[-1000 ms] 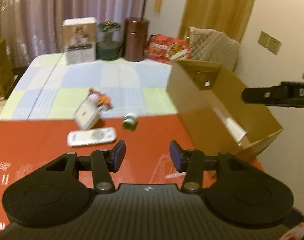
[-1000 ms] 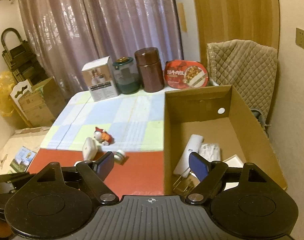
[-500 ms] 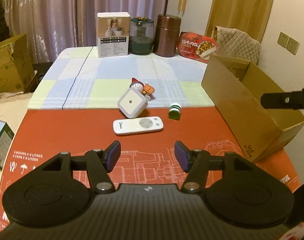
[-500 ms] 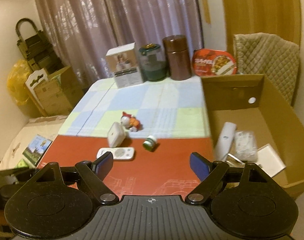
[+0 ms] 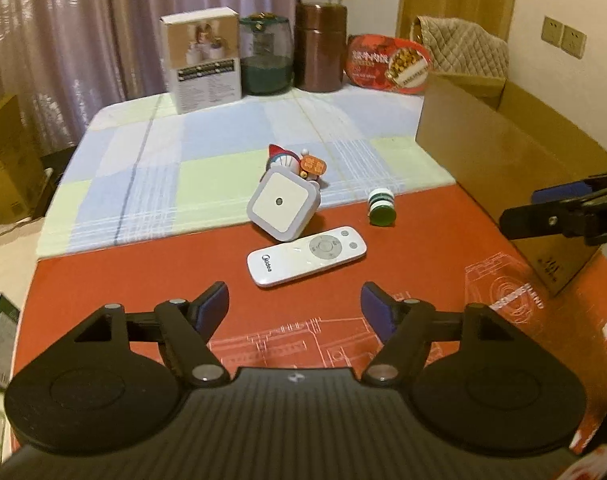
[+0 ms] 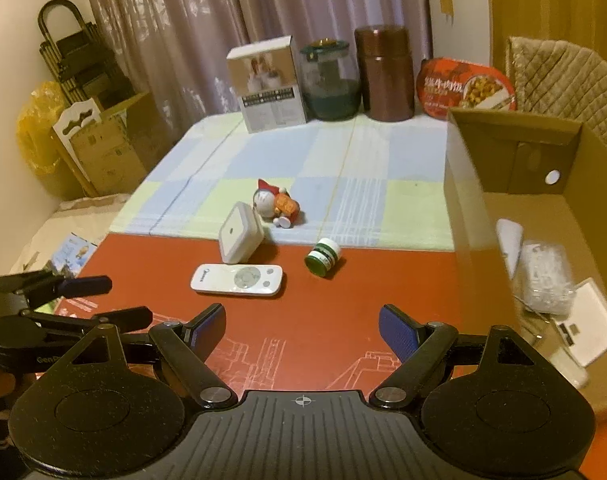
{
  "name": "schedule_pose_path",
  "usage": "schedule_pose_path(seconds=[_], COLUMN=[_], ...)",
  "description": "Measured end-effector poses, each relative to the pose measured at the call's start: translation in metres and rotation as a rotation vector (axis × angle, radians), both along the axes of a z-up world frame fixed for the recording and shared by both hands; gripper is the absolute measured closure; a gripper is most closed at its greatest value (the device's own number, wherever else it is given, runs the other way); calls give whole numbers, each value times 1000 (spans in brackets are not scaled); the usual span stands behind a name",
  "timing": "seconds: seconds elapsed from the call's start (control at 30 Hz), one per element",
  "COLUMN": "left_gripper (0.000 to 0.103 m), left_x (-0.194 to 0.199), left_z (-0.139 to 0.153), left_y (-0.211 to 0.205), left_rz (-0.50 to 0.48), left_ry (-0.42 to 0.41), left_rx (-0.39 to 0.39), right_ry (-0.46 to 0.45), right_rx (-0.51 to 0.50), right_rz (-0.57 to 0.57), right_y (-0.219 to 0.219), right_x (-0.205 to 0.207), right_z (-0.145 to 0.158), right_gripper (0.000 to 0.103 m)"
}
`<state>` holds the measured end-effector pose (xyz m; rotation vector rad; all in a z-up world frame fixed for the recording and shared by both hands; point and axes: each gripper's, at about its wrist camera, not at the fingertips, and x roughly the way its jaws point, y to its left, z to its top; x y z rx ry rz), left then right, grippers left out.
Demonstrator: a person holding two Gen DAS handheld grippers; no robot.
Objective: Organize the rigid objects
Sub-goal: 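Withdraw both tools from the box back toward the mat, then move the left tool to the white Midea remote and grasp it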
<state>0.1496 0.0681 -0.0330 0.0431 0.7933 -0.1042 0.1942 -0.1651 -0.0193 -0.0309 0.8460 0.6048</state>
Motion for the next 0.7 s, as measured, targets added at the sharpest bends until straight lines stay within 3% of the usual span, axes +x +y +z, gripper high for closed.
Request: schedule_pose_path(seconds=[0.27, 0.6, 0.7], left_gripper=[31, 30, 30], left_x=[42, 76, 84], left_z=[-36, -70, -72], left_y=[3, -2, -1], left_rz=[-109, -240, -256], left_ry=[12, 23, 19], left_rx=[61, 167, 166], right_ry=[52, 47, 46], right_rx=[-24, -93, -117], right_rz=[-18, 13, 23], right_y=[16, 33, 36], right_x=[38, 77, 81], right_z=[-42, -68, -73], right_gripper=[22, 22, 22])
